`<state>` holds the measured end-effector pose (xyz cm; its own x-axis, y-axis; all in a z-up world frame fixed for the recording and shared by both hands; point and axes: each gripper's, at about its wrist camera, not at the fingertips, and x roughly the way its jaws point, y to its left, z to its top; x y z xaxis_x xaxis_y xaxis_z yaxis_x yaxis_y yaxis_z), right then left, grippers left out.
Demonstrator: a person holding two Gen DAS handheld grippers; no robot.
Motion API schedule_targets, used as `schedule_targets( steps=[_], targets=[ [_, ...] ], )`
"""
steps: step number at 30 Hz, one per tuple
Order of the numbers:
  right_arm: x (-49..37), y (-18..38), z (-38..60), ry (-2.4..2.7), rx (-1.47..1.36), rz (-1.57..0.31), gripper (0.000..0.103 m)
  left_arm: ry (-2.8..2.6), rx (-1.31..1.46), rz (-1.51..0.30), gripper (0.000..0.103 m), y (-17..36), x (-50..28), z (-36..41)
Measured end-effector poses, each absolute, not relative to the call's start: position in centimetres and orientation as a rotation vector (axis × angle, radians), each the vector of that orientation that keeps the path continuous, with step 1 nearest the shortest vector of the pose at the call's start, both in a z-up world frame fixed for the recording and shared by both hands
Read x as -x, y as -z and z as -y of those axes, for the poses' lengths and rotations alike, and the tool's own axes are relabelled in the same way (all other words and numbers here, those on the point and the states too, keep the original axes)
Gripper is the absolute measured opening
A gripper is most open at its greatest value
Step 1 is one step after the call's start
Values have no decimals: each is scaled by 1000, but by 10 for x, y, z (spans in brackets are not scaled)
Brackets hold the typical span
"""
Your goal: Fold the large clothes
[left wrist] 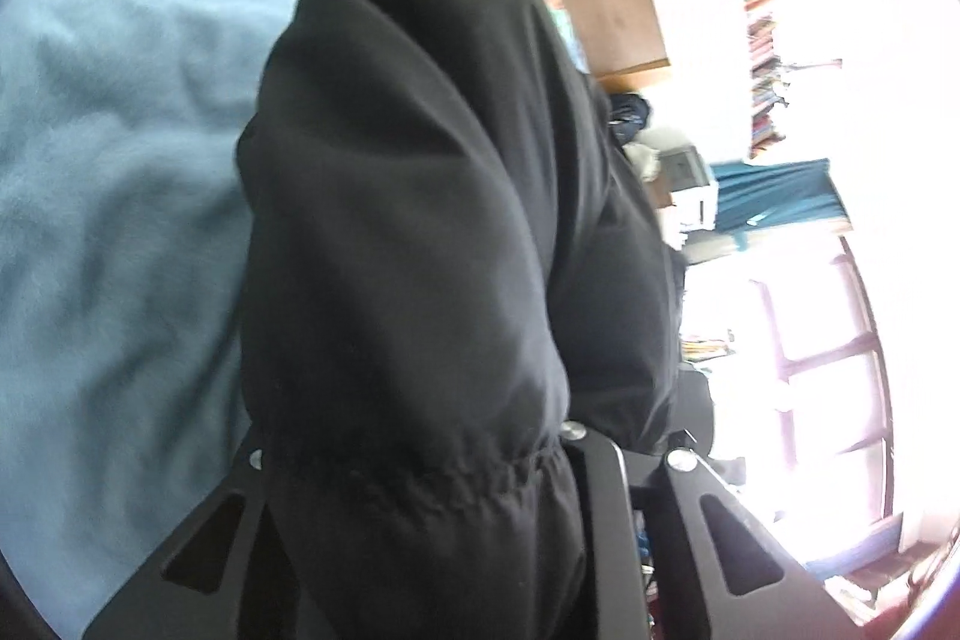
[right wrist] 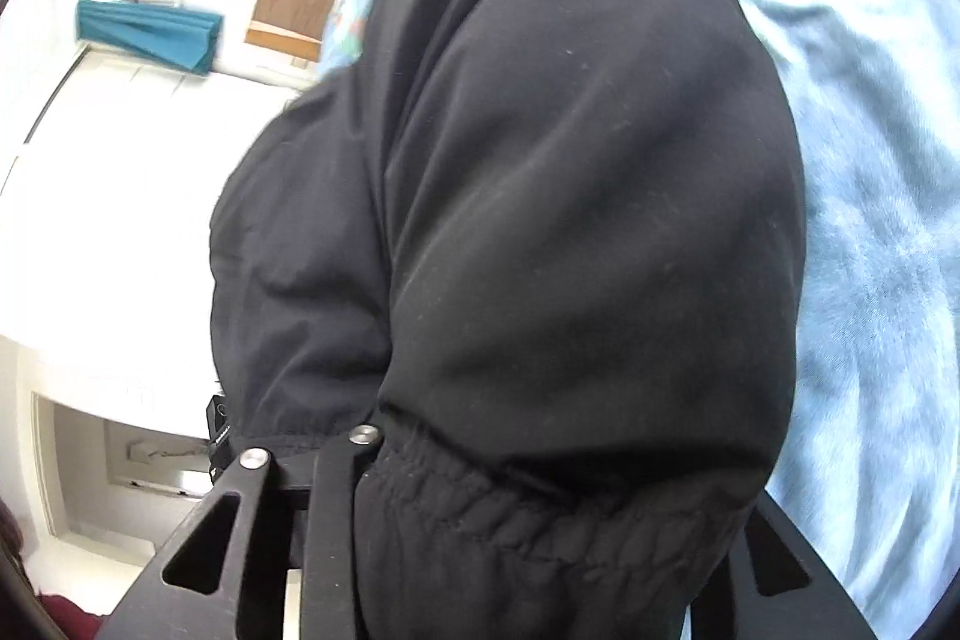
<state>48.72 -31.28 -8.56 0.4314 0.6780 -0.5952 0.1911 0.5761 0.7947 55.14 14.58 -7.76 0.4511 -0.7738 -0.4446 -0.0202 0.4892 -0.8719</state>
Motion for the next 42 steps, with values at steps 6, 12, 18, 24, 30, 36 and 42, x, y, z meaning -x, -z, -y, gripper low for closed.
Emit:
schedule_targets(
  steps=[6, 12, 18, 24, 30, 36, 42],
  targets=[
    [-468, 13, 302, -471, -892, -1033, 29, 652, 957, -922, 14, 24, -524, -147],
    [-438, -30, 287, -526, -875, -1005, 28, 677, 936, -868, 14, -11, -481, -166],
    [-425, 8, 273, -460, -873, -1081, 31, 528, 818, -1005, 14, 46, -468, -176],
    [-409, 69, 292, -274, -882, -1119, 53, 373, 735, -1070, 35, 98, -473, -196],
    [-391, 64, 305, -230, -826, -1032, 73, 323, 556, -1032, 47, 71, -458, -195],
    [-363, 40, 334, -117, -769, -920, 81, 174, 456, -895, 60, 1, -392, -234],
    [-285, -16, 334, -59, -654, -893, 83, 108, 405, -844, 61, -73, -311, -234]
  ],
)
